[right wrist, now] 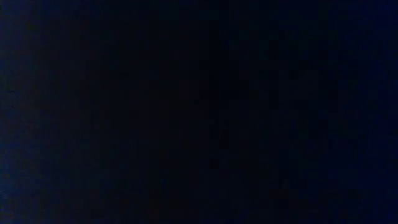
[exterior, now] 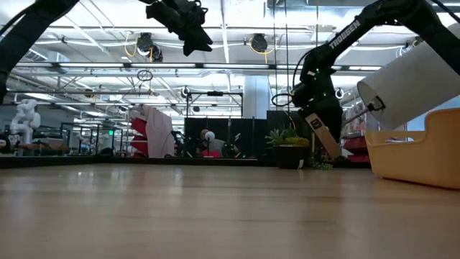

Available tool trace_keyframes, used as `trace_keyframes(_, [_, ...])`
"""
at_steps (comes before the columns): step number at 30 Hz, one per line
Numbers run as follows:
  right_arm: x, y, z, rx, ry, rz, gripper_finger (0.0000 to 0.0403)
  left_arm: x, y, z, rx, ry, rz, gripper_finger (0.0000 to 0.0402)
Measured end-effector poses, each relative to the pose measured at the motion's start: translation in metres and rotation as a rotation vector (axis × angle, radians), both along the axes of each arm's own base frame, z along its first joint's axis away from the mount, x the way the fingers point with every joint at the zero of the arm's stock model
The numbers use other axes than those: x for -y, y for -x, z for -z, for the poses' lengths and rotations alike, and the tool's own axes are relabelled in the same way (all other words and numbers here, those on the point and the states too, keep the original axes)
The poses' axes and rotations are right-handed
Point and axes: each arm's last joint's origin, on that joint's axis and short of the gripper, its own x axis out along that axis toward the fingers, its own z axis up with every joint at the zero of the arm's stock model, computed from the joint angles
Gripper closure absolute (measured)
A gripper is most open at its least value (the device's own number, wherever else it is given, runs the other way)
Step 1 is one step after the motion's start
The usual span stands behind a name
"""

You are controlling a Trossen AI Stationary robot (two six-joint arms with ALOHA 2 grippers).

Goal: Sort batteries
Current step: Adjust the white lamp

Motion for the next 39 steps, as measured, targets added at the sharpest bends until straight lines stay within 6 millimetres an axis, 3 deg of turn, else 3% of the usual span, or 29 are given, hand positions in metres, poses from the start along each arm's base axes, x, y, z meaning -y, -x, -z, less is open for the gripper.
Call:
trace_keyframes(11, [-0.041, -0.009, -0.047, -0.112, 0.051, -0.01, 0.0391, 0.0, 0.0, 0.0, -0.002, 0.004, -0.001, 0.0245])
trace_keyframes(18, [-0.056, -0.036, -0.064, -0.095, 0.161, -0.061, 0.0391, 0.0, 0.0, 0.0, -0.003, 0.025, -0.014, 0.0245])
trace_keyframes(28, [-0.072, -0.065, -0.045, -0.165, 0.176, -0.116, 0.0391, 0.002, 0.002, 0.003, -0.027, 0.059, -0.014, 0.0245])
trace_keyframes(39, [-0.104, -0.095, -0.044, -0.405, 0.406, -0.491, 0.0391, 0.007, 0.001, 0.005, -0.058, 0.099, -0.006, 0.0245])
